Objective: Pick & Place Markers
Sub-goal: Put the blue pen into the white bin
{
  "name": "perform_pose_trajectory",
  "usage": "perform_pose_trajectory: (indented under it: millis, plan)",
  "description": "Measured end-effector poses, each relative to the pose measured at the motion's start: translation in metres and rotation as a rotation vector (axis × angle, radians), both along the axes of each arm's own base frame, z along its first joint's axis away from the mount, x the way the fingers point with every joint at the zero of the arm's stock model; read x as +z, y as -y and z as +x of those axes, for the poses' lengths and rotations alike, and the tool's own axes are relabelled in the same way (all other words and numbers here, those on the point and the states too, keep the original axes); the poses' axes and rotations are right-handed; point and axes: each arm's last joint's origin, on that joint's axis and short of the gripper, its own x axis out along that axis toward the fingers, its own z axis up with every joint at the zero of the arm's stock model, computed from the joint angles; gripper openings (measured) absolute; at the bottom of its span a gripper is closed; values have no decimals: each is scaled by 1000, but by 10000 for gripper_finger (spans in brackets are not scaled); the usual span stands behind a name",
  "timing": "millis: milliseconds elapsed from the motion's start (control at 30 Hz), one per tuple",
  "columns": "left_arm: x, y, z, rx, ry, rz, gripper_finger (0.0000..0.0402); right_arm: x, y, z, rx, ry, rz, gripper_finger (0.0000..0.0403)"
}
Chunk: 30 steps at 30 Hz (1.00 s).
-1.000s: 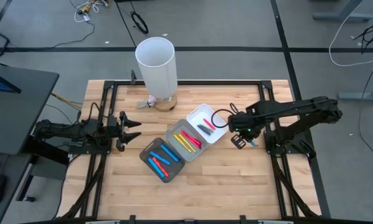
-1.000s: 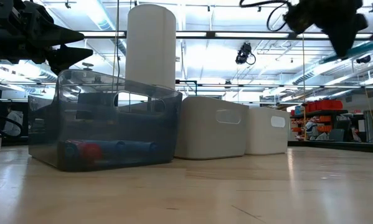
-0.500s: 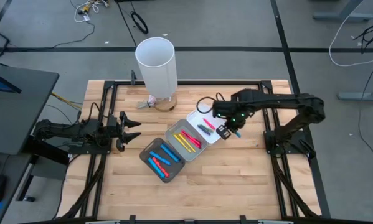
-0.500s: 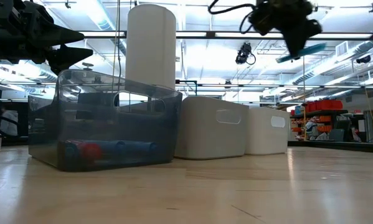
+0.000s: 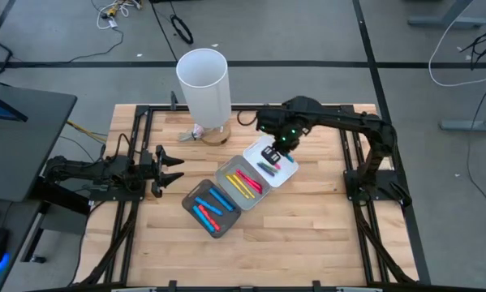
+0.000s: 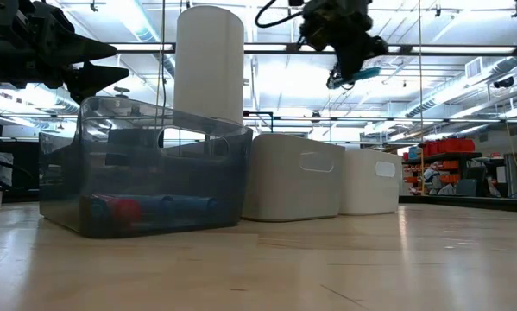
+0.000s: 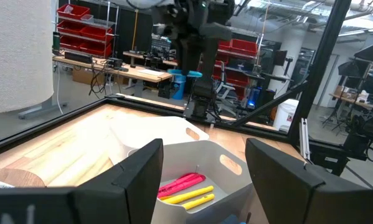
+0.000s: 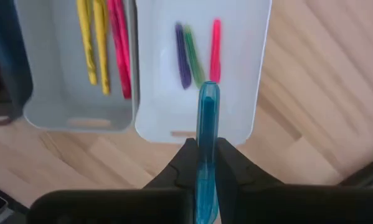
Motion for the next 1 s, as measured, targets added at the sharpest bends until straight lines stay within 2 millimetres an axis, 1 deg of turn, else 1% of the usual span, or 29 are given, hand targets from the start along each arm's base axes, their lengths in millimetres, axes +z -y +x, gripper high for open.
perform_pose_trajectory:
  millis: [233,367,533,633,733,867,1000]
  plan:
    - [0,0,0,0,0,0,234,6,15,20,18,50,-15,25]
    - [0,0,0,0,0,0,234,9,19,27,21,74,-21,25]
    - [0,0,0,0,0,0,234,5,19,28,18,57,-12,25]
    - [0,0,0,0,0,0,234,-4,19,28,15,23,-4,25]
    - [0,0,0,0,0,-1,234,-17,19,28,15,-18,6,25]
    - [0,0,0,0,0,-1,234,-42,19,30,11,-50,14,25]
    - [0,0,0,0,0,0,234,-67,20,36,23,-27,8,25]
